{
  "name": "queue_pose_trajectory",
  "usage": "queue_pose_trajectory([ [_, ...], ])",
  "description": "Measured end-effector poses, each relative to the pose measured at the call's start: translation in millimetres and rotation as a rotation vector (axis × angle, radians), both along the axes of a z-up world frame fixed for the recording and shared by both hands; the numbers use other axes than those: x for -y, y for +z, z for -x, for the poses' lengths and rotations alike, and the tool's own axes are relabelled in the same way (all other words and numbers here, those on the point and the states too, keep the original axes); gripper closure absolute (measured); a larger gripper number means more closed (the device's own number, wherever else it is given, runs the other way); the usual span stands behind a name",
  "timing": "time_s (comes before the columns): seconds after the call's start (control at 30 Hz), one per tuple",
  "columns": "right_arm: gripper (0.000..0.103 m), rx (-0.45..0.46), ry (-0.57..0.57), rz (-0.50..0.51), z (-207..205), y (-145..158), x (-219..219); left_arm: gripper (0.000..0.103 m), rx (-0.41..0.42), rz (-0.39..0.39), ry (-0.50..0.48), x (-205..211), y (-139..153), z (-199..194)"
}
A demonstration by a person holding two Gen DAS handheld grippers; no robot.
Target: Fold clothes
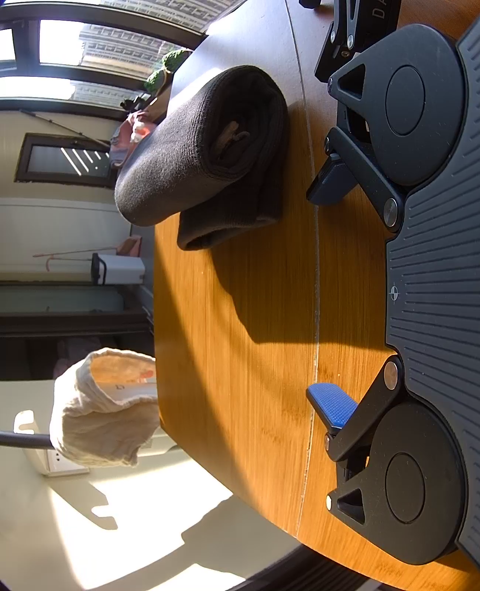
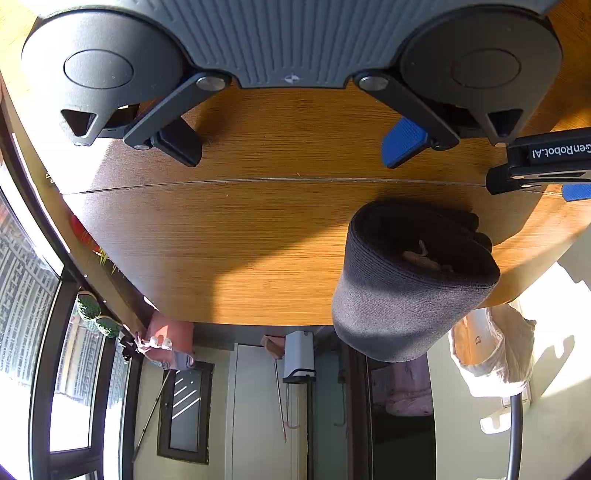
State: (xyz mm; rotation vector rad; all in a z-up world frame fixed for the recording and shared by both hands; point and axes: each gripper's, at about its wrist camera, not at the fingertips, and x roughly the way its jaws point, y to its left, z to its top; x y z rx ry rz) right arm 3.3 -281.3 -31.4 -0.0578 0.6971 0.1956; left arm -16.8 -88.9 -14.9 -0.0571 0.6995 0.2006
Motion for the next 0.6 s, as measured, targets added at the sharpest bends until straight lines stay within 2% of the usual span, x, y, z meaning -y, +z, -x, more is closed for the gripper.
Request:
queue_pose_trajectory([
  [0.6, 0.000, -0.001, -0.001, 0.000, -0.1, 0.3, -0.9, 0.000, 0.000, 0.002, 0.000, -2.0, 0.4, -0.1],
])
